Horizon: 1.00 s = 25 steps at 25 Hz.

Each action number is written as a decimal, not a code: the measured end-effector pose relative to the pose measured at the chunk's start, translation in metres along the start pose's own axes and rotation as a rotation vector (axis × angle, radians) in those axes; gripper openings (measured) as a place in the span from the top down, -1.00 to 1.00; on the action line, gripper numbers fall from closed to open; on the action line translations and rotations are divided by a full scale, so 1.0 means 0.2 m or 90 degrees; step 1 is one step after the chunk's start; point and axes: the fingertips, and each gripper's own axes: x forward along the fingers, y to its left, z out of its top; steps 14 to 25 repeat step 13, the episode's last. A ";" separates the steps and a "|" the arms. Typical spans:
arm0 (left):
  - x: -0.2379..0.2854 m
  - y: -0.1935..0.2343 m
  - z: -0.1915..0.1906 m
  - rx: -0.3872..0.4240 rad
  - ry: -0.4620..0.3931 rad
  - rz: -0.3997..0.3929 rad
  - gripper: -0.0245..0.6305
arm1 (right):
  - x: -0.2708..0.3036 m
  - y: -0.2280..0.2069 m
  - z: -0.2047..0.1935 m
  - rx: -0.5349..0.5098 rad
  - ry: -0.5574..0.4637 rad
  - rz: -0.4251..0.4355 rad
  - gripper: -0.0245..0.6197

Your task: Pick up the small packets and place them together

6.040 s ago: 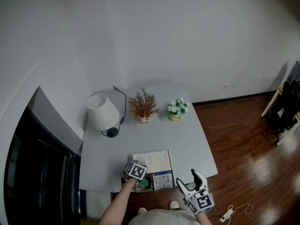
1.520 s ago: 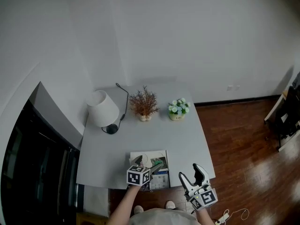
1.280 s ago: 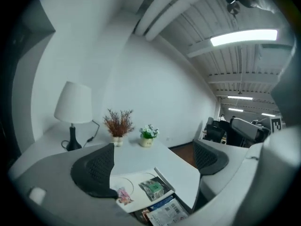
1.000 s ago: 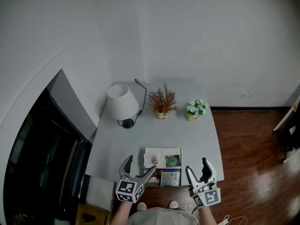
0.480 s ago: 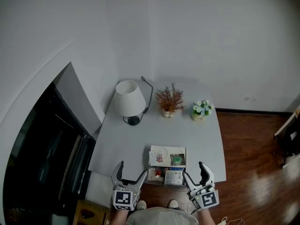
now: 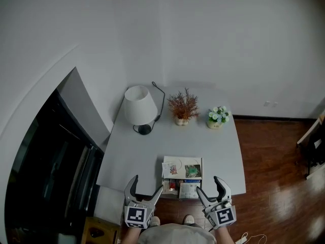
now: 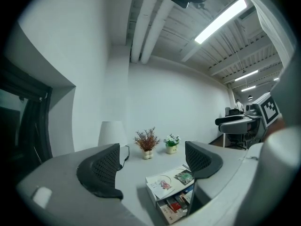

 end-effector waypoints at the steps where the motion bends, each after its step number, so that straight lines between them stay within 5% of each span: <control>1: 0.00 -0.01 0.01 -0.003 0.001 -0.004 -0.35 | 0.00 0.00 0.00 -0.002 0.000 -0.001 -0.08; 25: 0.03 -0.03 -0.02 -0.010 0.014 -0.015 -0.35 | 0.00 0.02 -0.01 -0.013 0.007 0.005 -0.08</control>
